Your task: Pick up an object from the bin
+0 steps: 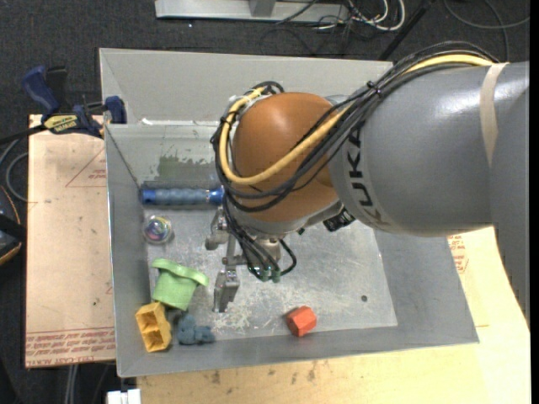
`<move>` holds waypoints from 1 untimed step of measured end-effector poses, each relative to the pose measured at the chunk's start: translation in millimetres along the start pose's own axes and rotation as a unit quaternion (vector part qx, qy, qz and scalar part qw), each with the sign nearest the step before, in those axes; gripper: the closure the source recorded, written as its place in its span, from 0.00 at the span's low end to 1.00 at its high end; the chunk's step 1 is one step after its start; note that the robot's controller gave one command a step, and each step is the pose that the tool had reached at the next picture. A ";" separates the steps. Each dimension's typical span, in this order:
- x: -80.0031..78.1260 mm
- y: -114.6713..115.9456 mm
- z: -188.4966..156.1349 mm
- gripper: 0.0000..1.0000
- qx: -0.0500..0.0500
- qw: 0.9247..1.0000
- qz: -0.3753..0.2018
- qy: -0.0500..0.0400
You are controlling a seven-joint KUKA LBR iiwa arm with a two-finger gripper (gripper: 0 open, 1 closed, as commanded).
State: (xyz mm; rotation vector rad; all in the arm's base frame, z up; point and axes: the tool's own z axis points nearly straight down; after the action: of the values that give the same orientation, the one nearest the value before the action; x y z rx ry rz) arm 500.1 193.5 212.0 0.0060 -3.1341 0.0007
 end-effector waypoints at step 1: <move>-8.1 29.3 124.5 0.00 -0.001 0.998 -0.069 -0.006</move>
Offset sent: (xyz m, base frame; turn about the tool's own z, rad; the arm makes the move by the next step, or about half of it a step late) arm 0.0049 0.0281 -0.1261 -0.1381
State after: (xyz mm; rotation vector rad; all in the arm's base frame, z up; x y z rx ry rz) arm 507.2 222.9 87.4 0.2222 -3.1388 -0.0041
